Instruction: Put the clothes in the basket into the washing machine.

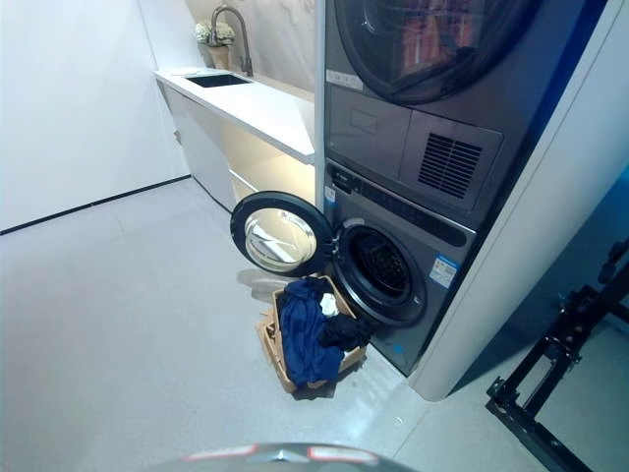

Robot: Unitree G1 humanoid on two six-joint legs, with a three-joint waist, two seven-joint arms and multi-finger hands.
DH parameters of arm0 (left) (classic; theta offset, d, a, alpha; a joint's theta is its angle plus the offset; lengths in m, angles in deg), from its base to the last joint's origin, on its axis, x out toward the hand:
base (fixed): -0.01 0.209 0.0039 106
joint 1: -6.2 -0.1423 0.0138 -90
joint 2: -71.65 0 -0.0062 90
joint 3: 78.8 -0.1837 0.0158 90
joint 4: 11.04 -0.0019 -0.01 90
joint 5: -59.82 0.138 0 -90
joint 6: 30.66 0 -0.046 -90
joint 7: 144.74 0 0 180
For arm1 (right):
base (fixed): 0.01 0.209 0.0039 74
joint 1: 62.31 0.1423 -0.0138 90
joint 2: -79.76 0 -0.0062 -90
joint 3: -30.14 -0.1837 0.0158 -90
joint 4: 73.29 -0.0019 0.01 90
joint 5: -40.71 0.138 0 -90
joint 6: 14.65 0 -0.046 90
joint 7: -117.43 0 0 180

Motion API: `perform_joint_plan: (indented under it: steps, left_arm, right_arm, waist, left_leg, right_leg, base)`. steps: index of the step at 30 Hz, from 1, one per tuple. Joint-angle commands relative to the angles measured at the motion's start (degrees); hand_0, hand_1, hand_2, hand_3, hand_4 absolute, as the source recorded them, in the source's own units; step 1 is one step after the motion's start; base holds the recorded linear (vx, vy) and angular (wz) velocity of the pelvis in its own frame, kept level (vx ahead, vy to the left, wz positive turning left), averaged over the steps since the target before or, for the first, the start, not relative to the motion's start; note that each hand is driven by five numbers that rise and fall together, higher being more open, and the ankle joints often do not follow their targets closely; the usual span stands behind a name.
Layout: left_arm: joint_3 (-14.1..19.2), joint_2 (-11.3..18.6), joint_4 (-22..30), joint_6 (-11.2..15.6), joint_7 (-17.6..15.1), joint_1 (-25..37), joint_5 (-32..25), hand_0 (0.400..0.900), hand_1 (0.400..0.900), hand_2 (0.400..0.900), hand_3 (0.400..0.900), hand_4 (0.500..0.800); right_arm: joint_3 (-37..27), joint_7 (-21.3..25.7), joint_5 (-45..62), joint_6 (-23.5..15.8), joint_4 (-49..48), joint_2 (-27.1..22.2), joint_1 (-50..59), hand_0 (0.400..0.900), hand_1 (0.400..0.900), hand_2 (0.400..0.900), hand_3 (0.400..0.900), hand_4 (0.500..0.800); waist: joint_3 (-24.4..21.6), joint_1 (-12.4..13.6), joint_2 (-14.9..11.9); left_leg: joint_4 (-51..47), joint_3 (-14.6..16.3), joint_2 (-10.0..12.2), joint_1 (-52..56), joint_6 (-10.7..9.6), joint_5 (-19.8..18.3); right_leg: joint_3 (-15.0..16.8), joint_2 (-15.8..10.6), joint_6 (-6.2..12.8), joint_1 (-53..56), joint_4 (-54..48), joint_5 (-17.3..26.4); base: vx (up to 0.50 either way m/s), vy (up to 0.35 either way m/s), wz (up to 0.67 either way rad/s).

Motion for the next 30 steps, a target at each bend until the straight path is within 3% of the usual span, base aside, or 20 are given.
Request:
perform_joint_plan:
  steps: [1, 8, 12, 16, 19, 22, 29, 30]
  left_arm:
    - [0.0, -1.38, -2.5, -0.25, -0.45, 5.22, -1.32, 0.9, 0.9, 0.9, 0.9, 0.8]
    - [0.29, -1.23, -1.27, 0.26, -0.97, 7.77, -4.44, 0.9, 0.9, 0.9, 0.9, 0.8]
    - [0.39, -1.91, -0.81, 0.58, -1.15, 8.23, -5.94, 0.9, 0.9, 0.9, 0.9, 0.8]
    - [-0.43, -2.57, -0.47, 0.88, -1.36, 8.74, -6.95, 0.9, 0.9, 0.9, 0.9, 0.8]
    - [-0.05, -2.73, -0.15, 1.18, -1.77, 8.79, -8.4, 0.9, 0.9, 0.9, 0.9, 0.8]
    - [0.02, -2.86, 0.01, 1.34, -2.1, 8.57, -9.42, 0.9, 0.9, 0.9, 0.9, 0.8]
    - [-0.48, -3.34, 0.79, 1.97, -2.6, 8.39, -11.88, 0.9, 0.9, 0.9, 0.9, 0.8]
    - [-0.3, -3.17, 0.95, 2.14, -2.63, 8.33, -12.34, 0.9, 0.9, 0.9, 0.9, 0.8]
  right_arm:
    - [-0.57, 0.42, 0.53, -1.07, 0.34, -3.49, 6.68, 0.9, 0.9, 0.9, 0.9, 0.8]
    - [-0.88, 1.16, 2.04, -1.52, -0.51, -4.69, 8.48, 0.9, 0.9, 0.9, 0.9, 0.8]
    - [-1.07, 1.52, 1.86, -1.69, -1.07, -5.98, 9.04, 0.9, 0.9, 0.9, 0.9, 0.8]
    - [-1.53, 1.97, 1.82, -1.87, -1.35, -7.51, 9.55, 0.9, 0.9, 0.9, 0.9, 0.8]
    - [-1.3, 2.24, 1.75, -1.98, -1.59, -8.6, 10.63, 0.9, 0.9, 0.9, 0.9, 0.8]
    - [-0.7, 2.35, 1.51, -1.98, -1.54, -8.63, 11.09, 0.9, 0.9, 0.9, 0.9, 0.8]
    - [0.28, 2.68, 1.56, -2.25, -1.37, -8.66, 12.1, 0.9, 0.9, 0.9, 0.9, 0.8]
    - [0.39, 2.57, 1.67, -2.34, -1.22, -8.39, 12.0, 0.9, 0.9, 0.9, 0.9, 0.8]
  waist:
    - [5.45, 0.31, 4.02]
    - [7.66, -0.2, 4.32]
    - [9.9, 0.05, 4.03]
    - [12.01, 0.21, 4.43]
    - [12.69, 0.56, 5.41]
    - [13.03, 0.8, 5.84]
    - [14.24, 1.34, 6.4]
    - [14.01, 1.38, 6.04]
  left_leg:
    - [0.32, -0.27, -0.03, 4.43, -0.67, -10.06]
    - [4.77, -0.37, 1.18, -2.2, -1.94, -9.01]
    - [17.07, -0.14, 0.53, -7.41, -3.43, -11.48]
    - [20.83, 0.39, 0.34, -10.94, -3.78, -10.0]
    - [20.03, -2.63, -2.13, -16.08, -3.62, -7.84]
    - [16.88, -3.52, -2.51, -18.54, -3.82, -4.61]
    - [2.98, -5.18, -0.36, -21.36, -4.59, 0.21]
    - [0.72, -4.13, 0.65, -22.68, -5.27, 1.47]
  right_leg:
    - [-1.55, 2.98, 0.54, -4.17, 7.5, -5.74]
    - [-1.67, 3.56, -1.14, -12.63, 15.64, -8.85]
    - [-2.11, 2.75, -1.54, -12.99, 17.23, -9.78]
    - [-2.99, 1.63, -2.35, -12.56, 18.87, -10.82]
    - [-2.37, 1.58, -2.71, -14.16, 20.95, -11.61]
    - [-1.5, 2.65, -2.85, -13.99, 20.94, -12.35]
    - [1.04, 4.9, -2.52, -8.71, 16.68, -14.37]
    - [1.94, 5.03, -2.16, -6.0, 14.79, -14.86]
  base:
    - [-0.16, -0.106, -0.03]
    - [-0.09, -0.207, 0.02]
    - [-0.01, -0.195, 0.02]
    - [0.01, -0.109, 0.06]
    - [0.04, -0.023, -0.09]
    - [0.15, 0.001, -0.19]
    - [0.24, 0.094, -0.14]
    - [0.57, 0.28, -0.37]
